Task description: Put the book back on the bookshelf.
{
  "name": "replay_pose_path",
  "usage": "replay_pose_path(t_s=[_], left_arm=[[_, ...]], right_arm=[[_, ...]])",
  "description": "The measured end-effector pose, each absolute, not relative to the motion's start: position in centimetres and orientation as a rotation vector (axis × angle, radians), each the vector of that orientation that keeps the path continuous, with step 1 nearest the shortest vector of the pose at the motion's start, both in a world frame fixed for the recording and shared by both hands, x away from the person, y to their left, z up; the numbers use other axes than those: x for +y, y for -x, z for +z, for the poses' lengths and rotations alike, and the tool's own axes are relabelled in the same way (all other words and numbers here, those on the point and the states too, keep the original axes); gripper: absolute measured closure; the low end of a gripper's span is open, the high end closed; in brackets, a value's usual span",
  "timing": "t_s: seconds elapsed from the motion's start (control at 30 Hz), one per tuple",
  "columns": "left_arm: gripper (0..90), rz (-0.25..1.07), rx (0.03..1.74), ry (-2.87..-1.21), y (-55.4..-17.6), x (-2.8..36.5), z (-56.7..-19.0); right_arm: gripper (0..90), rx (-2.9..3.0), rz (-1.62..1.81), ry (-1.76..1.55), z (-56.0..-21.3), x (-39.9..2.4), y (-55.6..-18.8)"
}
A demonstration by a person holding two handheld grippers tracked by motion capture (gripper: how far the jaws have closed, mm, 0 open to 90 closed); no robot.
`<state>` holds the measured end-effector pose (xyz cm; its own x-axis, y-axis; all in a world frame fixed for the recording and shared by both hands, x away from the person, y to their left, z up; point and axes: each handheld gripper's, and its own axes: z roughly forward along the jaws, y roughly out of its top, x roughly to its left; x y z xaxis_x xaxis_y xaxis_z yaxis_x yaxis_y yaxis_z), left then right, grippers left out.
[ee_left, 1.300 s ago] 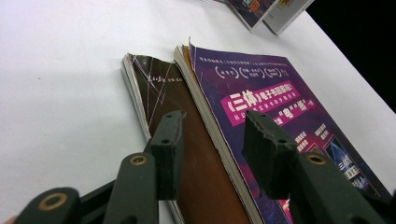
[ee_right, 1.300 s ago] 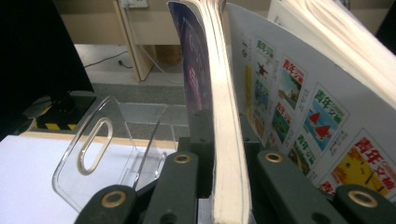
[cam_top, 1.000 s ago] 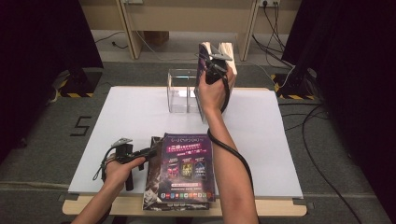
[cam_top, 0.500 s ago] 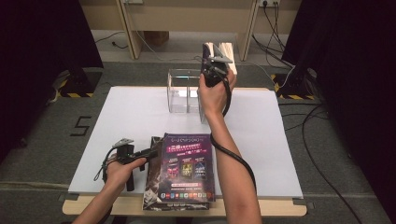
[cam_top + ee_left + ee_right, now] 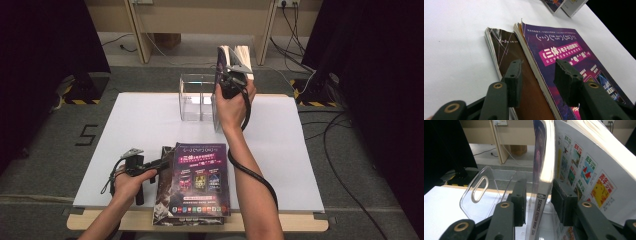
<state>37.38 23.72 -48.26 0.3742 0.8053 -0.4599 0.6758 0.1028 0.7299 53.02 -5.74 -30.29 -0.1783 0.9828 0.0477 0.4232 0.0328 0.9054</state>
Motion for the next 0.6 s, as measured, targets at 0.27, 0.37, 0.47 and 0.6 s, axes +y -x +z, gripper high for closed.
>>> replay_pose_path(t_s=[0.27, 0.37, 0.47, 0.6], left_arm=[[57.1, 0.162, 1.346, -1.622, -37.3, 23.6, -48.2], [56.9, 0.164, 1.345, -1.622, -37.3, 23.5, -48.2], [56.7, 0.163, 1.345, -1.623, -37.2, 23.5, -48.2], [56.7, 0.164, 1.342, -1.627, -37.2, 23.4, -48.1]], right_arm=[[64.0, 1.682, 1.124, -1.451, -30.3, -6.2, -52.3], [63.6, 1.686, 1.131, -1.453, -30.4, -6.3, -52.1], [63.3, 1.690, 1.134, -1.451, -30.4, -6.5, -51.8], [63.1, 1.697, 1.137, -1.456, -30.5, -6.7, -51.5]])
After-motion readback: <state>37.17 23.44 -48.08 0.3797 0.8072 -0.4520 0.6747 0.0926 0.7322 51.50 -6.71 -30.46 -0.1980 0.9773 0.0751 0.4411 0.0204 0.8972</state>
